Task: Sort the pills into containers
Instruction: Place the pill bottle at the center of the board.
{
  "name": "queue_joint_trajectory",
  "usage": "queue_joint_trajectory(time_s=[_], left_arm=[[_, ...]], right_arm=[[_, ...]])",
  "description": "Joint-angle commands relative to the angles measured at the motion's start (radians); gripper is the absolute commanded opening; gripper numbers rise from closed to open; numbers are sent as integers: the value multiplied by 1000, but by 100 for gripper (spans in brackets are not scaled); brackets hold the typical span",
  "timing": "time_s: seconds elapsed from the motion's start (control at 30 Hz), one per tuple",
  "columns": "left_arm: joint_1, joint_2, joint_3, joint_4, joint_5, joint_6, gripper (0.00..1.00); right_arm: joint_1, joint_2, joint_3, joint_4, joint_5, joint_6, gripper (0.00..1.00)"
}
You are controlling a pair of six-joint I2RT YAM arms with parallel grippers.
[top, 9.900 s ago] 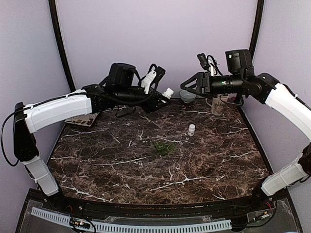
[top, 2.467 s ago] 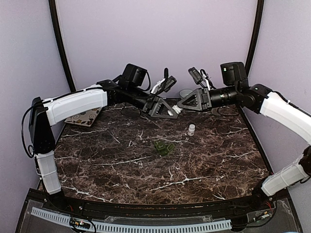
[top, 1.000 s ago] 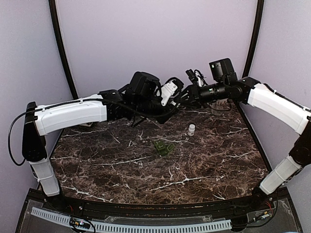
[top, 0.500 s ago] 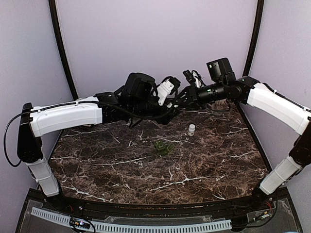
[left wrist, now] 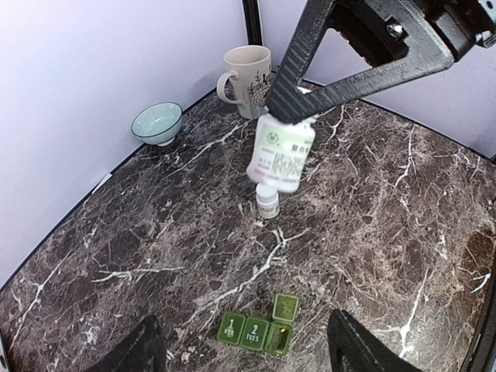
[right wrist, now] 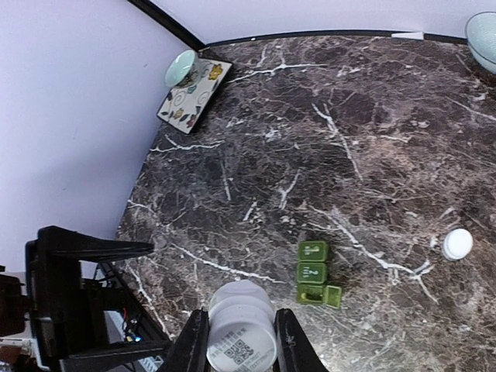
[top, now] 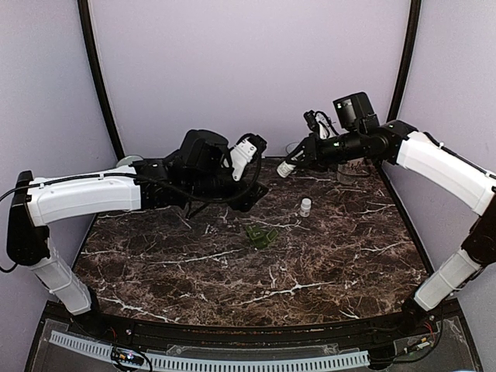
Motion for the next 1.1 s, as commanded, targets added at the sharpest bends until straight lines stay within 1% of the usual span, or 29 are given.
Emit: queue_joint_trajectory(time_s=[0.0,0.23,0.37,0.6,0.77,1.07], left_arm=[[-2,-87,-65,36,-38,-51,73],[-2,-140,-171,50,-70,-123,73],[-2,-153,-230,57,-85,-181,72],[-2,-154,-329,81,-82,-289,72],[-1,-139,-397,108,-80,-350,72],[7,-115,-453,138,-67,-412,72]], right_arm=[[-16,-4,-14,-58,206,-75,0],[-42,-16,-125,-61,426,-115,0],[-56,4,-180,-63,505,-126,0],[-67,28,-285,2,593,-121,1],[-72,74,-365,103,667,-121,2],[-92,182,-427,247,706,-123,2]])
